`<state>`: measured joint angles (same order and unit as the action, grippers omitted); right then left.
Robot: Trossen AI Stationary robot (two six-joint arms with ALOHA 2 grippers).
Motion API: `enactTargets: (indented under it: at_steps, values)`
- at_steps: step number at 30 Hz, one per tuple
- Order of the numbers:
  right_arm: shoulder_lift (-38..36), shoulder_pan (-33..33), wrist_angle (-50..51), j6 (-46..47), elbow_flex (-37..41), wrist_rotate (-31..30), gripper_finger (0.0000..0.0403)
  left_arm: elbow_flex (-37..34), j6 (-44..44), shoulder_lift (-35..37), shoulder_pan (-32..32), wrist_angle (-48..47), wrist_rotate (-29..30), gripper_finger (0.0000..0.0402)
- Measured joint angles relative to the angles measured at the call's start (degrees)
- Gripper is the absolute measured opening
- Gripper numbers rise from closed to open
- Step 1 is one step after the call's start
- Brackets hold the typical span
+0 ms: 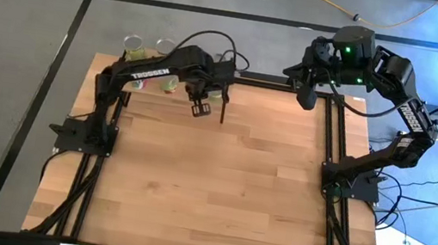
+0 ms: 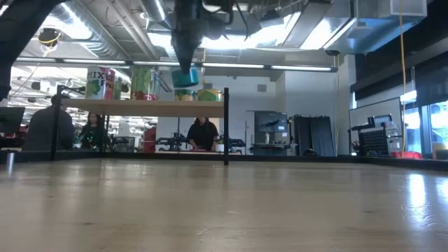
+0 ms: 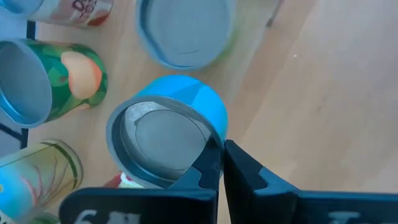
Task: Pick and place cans onto a shelf
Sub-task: Put the canned tuna on the shelf
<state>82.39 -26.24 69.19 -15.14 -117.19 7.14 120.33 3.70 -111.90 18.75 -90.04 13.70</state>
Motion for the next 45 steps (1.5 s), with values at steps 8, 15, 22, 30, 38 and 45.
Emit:
enactTargets:
  at_steps: [8,15,22,30,38,45]
  values:
    - [0.0,0.0,0.0,-0.1,0.0,0.0,0.0007,0.0,-0.8,-1.9,3.1,0.0,-2.3,0.0000]
    - [0.0,0.0,0.0,-0.1,0.0,0.0,0.0007,-3.2,-0.6,-1.9,4.5,0.0,-5.0,0.0000]
    - [0.0,0.0,0.0,-0.3,0.0,0.0,0.0007,-4.5,-1.8,-1.9,4.4,0.3,-3.6,0.0000]
    - [0.0,0.0,0.0,-0.3,0.0,0.0,0.0007,-4.7,-2.8,-1.9,5.6,3.3,-3.3,0.0010]
    - [0.0,0.0,0.1,-0.3,0.0,0.0,0.0007,-4.7,-2.8,-1.9,6.0,3.1,-3.3,0.0013]
    - [0.0,0.0,0.1,-0.3,0.0,0.0,0.0007,-4.7,-2.1,-1.9,5.9,2.7,-3.9,0.0020]
